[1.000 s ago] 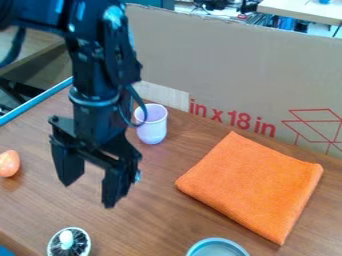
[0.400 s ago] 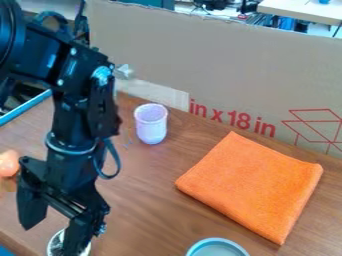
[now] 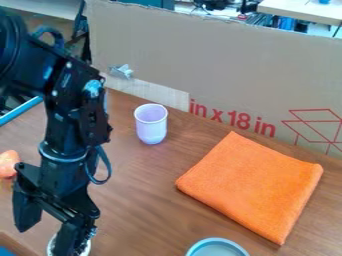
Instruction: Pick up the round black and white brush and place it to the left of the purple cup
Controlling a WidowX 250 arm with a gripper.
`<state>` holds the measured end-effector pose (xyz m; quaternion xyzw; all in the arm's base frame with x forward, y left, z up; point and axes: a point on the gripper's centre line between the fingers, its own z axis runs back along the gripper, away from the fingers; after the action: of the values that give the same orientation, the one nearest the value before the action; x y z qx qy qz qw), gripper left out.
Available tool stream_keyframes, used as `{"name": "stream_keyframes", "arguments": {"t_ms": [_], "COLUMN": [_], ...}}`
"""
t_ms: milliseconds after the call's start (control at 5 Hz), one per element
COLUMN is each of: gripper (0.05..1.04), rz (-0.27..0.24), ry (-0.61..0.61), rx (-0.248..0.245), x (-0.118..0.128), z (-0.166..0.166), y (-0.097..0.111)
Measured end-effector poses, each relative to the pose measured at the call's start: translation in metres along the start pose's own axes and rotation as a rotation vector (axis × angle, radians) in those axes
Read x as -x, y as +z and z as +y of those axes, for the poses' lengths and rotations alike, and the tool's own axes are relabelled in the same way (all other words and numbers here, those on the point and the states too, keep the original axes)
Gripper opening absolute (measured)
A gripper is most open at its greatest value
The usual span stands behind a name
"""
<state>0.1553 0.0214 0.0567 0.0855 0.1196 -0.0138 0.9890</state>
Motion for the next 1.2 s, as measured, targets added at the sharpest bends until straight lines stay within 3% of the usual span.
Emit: {"name": "stream_keyframes", "arguments": {"t_ms": [400,600,1000,1200], "gripper": [0.973,0.852,0.309,0.253], "rz": [-0.044,-0.049,-0.036,-0.046], "ry": [-0.068,-0.072,-0.053,-0.062], "rx": [0.070,0.073,0.083,0.097], "x": [-0.011,-0.014,-0.013,-0.012], "z": [-0.005,-0.006,-0.005,-0.006], "y": [-0.010,-0.013,-0.015,-0.009]}}
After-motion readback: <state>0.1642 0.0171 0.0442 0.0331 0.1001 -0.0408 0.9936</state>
